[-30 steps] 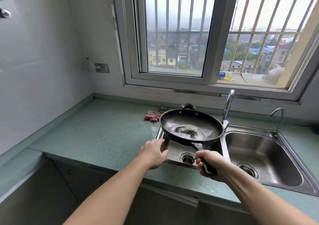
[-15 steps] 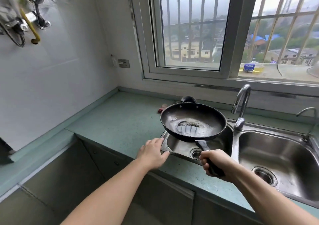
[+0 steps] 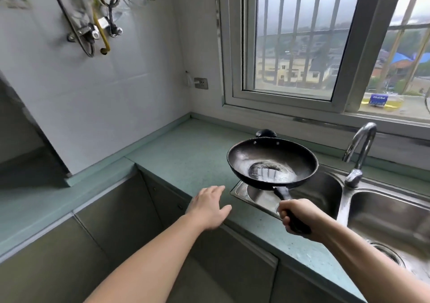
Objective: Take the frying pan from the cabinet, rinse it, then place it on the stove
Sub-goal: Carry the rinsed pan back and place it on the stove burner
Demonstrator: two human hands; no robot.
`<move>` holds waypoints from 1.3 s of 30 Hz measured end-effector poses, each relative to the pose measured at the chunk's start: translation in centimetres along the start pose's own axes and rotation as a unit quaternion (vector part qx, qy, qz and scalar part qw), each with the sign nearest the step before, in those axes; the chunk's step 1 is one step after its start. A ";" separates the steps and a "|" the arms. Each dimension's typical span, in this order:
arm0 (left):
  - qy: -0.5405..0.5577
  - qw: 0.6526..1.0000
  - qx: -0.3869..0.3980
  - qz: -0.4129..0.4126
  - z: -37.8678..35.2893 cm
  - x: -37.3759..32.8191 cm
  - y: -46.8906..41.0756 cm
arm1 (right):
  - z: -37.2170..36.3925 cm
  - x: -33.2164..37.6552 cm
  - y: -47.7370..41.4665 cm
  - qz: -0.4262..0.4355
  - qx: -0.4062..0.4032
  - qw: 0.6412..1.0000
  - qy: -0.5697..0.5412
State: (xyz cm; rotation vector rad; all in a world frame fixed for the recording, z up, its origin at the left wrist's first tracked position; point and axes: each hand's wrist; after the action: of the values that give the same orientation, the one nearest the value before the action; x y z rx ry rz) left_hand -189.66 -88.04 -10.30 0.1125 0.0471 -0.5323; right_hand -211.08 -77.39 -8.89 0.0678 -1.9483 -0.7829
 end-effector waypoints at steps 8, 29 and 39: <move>0.002 0.997 -0.026 0.075 1.8 9.7 3.7 | -10.0 -1.5 0.7 0.001 0.056 0.997 0.047; 0.006 0.919 -0.064 0.388 -0.4 29.9 20.7 | -33.9 -10.2 0.8 -0.092 0.274 0.927 0.240; -0.014 0.856 -0.069 0.512 0.8 27.2 28.6 | -37.5 -12.0 2.6 -0.178 0.395 0.857 0.280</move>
State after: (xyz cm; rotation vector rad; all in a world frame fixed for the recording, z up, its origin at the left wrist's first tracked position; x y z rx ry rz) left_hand -151.63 -77.36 -8.85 -0.0205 -0.0077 0.5442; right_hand -173.64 -89.42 -5.73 1.0599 -1.5708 -0.0924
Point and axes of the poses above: each hand's wrist, its own y-axis away from the middle knuckle, its own z-axis out of the back of the hand, x = y × z, and after that the axes turned 13 degrees about -y, right-handed
